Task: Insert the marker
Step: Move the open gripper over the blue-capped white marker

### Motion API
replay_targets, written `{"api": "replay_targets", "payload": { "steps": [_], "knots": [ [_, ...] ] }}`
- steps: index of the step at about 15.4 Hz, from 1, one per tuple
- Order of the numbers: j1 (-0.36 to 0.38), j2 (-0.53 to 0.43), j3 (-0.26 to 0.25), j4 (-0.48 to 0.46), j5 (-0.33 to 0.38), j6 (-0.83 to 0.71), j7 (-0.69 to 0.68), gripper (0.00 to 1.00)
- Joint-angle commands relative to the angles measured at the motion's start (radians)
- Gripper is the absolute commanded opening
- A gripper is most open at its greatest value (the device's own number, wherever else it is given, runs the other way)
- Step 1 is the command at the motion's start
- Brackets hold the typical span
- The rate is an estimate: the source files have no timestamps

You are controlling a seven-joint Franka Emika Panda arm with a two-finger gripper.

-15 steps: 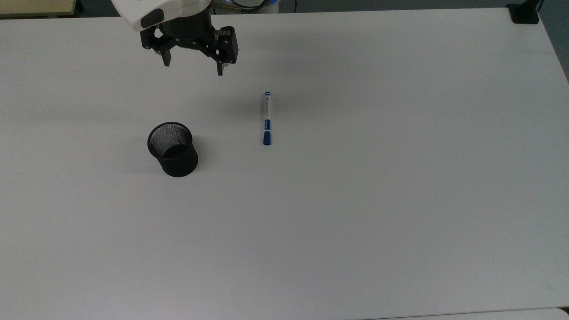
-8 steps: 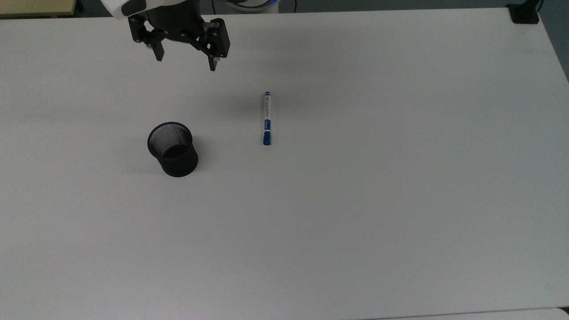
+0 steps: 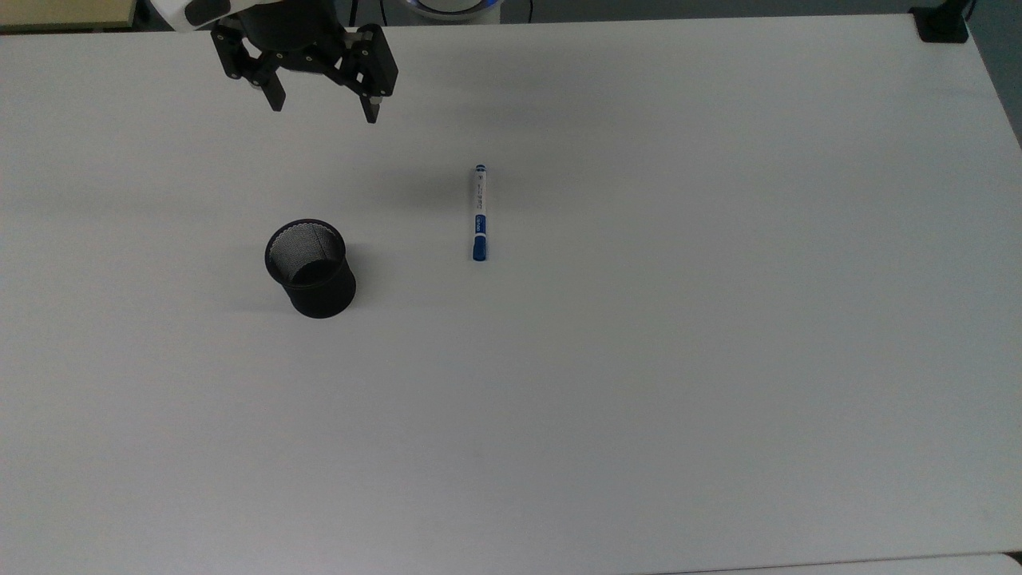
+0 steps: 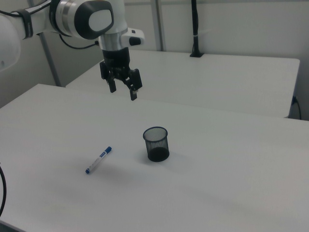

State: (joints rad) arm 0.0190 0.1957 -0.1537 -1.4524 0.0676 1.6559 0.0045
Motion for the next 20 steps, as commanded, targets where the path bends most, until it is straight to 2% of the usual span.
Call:
{"api": "replay_targets", "payload": {
  "steps": [1, 8, 13, 17, 20],
  "knots": [
    [-0.028, -0.009, 0.008, -0.009, 0.023, 0.012, -0.038, 1.0],
    [-0.022, 0.004, 0.003, -0.022, 0.014, -0.001, -0.159, 1.0],
    [0.056, 0.068, 0.009, -0.031, 0.014, -0.004, -0.15, 1.0],
    [0.131, 0.108, 0.009, -0.103, 0.014, 0.008, -0.153, 1.0],
    [0.186, 0.163, 0.011, -0.121, 0.009, 0.01, -0.15, 0.88]
  ]
}}
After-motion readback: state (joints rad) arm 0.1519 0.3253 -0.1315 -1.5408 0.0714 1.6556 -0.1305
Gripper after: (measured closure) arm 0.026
